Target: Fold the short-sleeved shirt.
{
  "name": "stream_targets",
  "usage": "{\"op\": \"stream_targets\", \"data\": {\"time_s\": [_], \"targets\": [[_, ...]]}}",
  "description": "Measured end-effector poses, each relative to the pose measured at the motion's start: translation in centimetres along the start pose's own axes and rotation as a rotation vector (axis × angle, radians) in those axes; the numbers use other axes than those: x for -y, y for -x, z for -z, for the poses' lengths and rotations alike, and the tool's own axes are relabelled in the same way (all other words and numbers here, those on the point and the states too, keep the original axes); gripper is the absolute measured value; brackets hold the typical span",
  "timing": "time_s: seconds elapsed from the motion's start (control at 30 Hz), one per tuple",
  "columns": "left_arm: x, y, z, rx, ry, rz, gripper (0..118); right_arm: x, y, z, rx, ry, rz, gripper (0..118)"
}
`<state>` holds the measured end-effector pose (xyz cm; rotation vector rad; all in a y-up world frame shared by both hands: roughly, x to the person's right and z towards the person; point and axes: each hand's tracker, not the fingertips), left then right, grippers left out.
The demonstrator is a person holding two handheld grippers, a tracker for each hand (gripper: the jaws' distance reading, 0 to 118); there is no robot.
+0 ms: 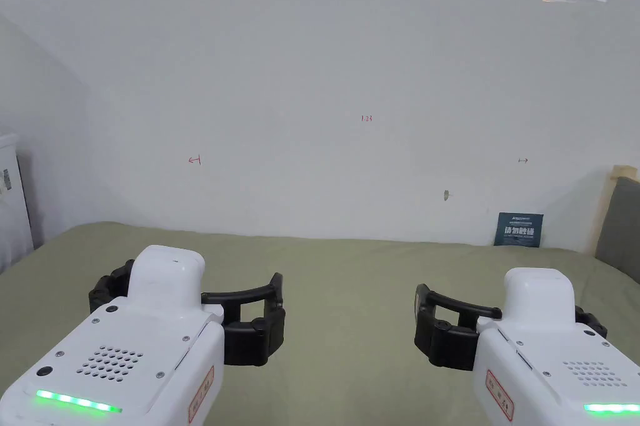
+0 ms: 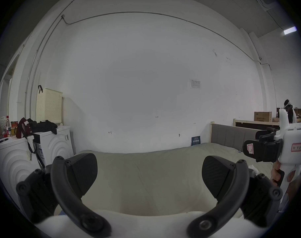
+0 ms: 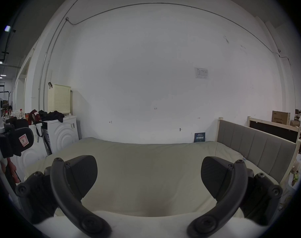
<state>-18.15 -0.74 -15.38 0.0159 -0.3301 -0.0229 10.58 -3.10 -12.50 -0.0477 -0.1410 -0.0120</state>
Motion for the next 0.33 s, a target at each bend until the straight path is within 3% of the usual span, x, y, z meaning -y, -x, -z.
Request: {"op": "stream_targets", "data": {"time_s": [0.33], "targets": [[0.11,0.02,-0.1,0.005,0.003,-0.004,118,0.19,0.26,-0.09,-0.008,0.005,-0.012,118]]}}
